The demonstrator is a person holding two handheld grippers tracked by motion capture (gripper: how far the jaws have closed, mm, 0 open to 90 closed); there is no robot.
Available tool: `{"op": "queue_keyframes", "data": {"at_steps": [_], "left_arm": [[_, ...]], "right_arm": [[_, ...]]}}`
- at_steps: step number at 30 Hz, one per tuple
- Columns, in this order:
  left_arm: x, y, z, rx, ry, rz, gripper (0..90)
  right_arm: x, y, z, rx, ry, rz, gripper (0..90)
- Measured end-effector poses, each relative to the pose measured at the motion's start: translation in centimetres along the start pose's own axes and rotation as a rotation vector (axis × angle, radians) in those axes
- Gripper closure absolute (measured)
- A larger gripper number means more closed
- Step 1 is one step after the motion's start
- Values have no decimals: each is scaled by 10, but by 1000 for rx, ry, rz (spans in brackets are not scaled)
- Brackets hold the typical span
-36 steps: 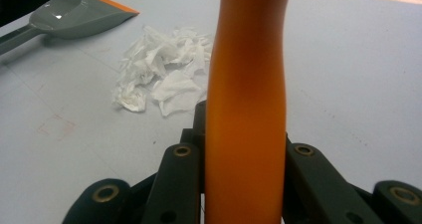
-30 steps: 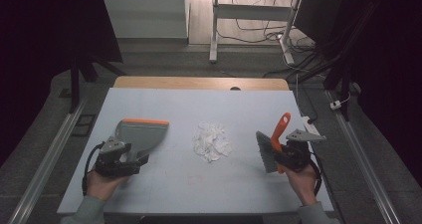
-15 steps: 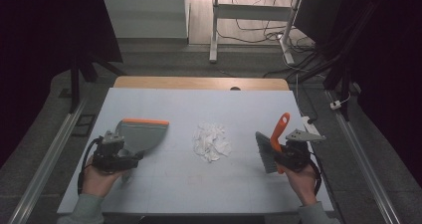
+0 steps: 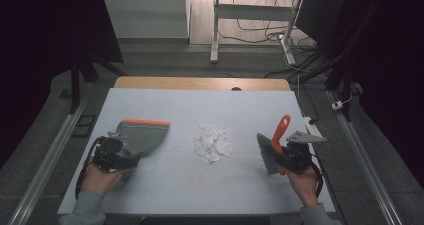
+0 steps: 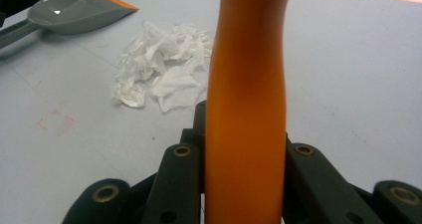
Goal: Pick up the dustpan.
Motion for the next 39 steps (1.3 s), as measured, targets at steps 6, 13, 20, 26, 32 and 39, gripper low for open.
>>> {"op": "queue_keyframes", "data": {"at_steps": [6, 13, 20, 26, 32, 39], "left_arm": [[-13, -5, -2, 1, -31, 48, 138], [-28, -7, -2, 16, -31, 79, 168], [-42, -12, 8, 66, -26, 110, 233], [-45, -8, 8, 76, -59, 92, 305], [-43, -6, 10, 89, -68, 62, 430], [-42, -3, 13, 94, -77, 37, 575]], "right_arm": [[-3, -2, 0, -2, -2, 8, 763], [-4, -4, -2, -2, -9, 16, 762], [-4, -4, -1, 3, -13, 16, 762], [-5, -5, -2, 0, -16, 21, 762], [-5, -5, -2, 2, -17, 20, 763], [-5, -6, -2, 1, -19, 24, 762]]}}
Point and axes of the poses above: each handheld gripper's, and its own axes: x roughly backward along the jaws, y roughly out of its top, z roughly to its left, the point moved 7 cm from there along -x, roughly forward along the jaws, and after that the axes turned 2 degrees about -y, right-handed, at the moved point
